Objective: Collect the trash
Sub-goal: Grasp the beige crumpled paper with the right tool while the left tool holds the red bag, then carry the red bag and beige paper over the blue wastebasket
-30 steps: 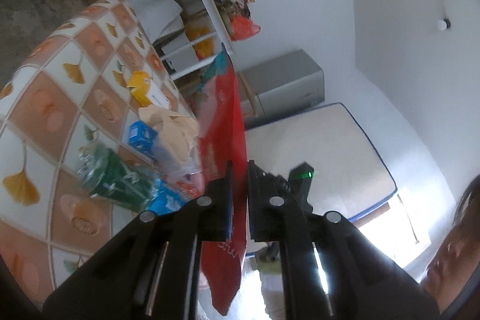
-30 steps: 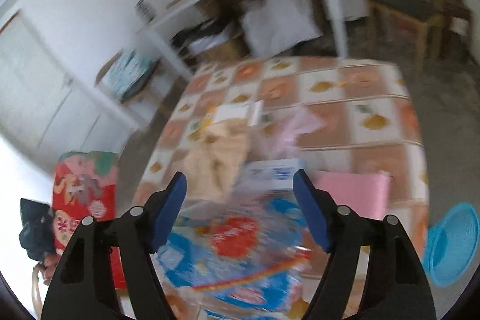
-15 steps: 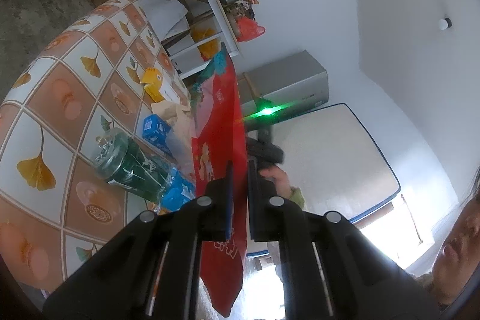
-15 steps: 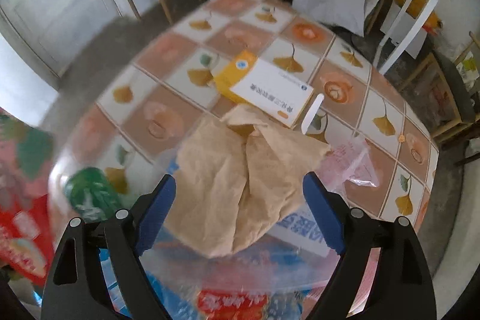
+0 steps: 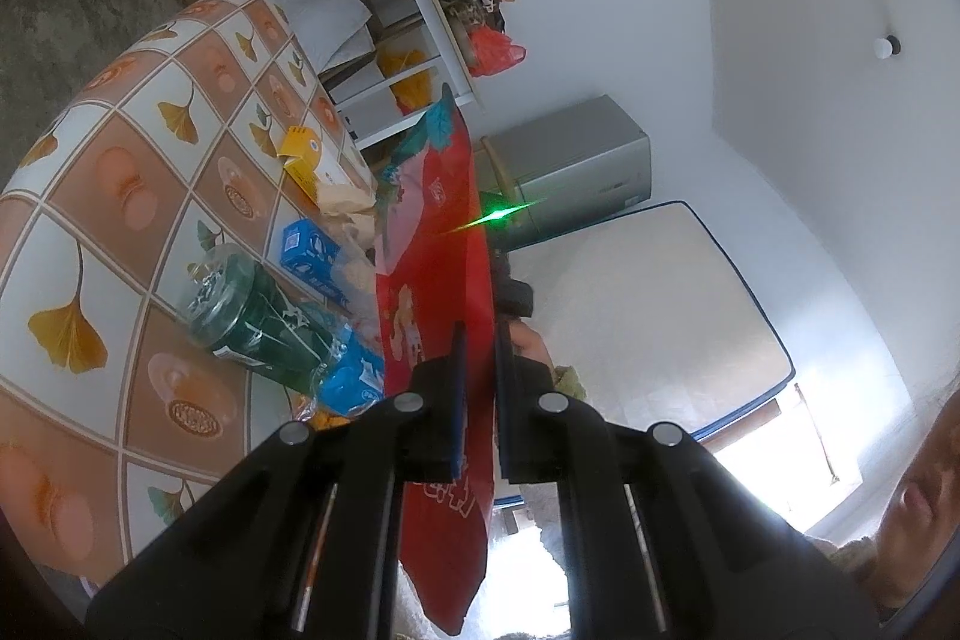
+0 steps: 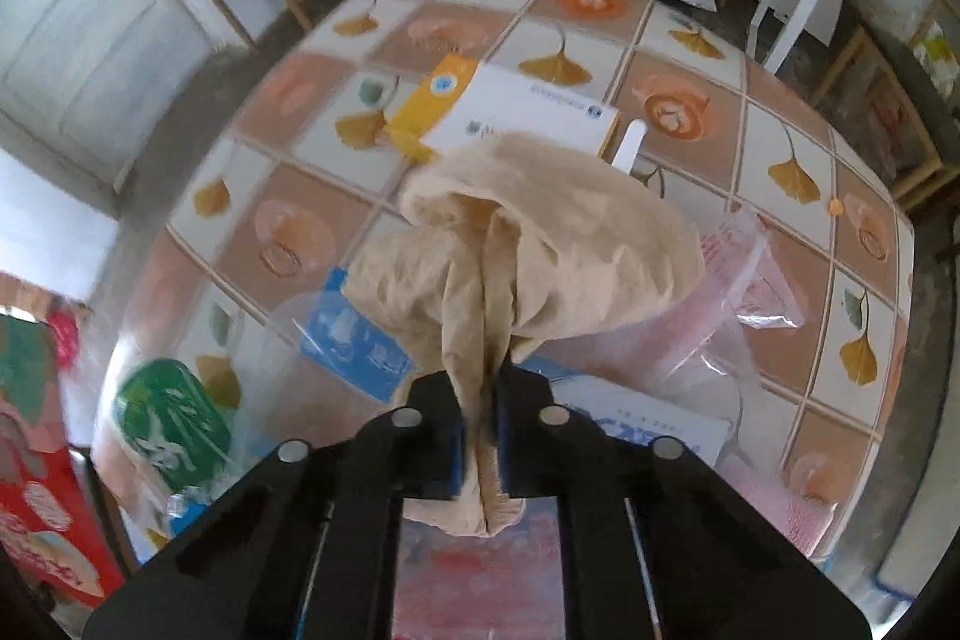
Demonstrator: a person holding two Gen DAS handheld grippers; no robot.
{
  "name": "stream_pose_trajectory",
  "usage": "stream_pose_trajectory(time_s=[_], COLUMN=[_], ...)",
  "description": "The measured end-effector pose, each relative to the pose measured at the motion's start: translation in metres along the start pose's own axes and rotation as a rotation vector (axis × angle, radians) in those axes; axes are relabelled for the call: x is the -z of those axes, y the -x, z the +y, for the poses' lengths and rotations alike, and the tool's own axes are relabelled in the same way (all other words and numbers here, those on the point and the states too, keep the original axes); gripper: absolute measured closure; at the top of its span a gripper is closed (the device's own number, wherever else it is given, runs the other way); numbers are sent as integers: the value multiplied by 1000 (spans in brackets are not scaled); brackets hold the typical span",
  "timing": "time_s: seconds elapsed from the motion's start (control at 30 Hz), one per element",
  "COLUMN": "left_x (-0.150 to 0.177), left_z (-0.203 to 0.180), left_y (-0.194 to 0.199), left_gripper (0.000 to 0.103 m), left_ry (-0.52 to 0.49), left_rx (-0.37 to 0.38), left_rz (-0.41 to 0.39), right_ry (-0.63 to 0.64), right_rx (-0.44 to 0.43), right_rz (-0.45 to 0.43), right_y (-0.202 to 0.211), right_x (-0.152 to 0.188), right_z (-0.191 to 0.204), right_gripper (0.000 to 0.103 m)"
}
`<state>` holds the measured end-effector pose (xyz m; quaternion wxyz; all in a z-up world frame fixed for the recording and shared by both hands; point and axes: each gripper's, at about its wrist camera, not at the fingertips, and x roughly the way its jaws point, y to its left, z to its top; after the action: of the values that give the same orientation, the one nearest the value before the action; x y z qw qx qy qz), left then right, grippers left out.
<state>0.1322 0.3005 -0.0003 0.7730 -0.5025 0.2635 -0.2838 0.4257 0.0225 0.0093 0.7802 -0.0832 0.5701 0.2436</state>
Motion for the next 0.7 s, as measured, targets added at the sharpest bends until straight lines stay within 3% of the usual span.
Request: stream_pose_trajectory(time_s=[0.37, 0.7], left_x=[6, 29], left_z=[-10, -43], left_y=[12, 7], left_gripper=[97, 97], left_ry=[-38, -87], left_rx=[39, 85], left_rz=[-31, -16], right_ry=[-64, -137], right_rx=[-91, -122], right_rz=[-287, -432], right_y=[122, 216], right_x=[31, 134], right_z=[-10, -18], right_gripper=[97, 97])
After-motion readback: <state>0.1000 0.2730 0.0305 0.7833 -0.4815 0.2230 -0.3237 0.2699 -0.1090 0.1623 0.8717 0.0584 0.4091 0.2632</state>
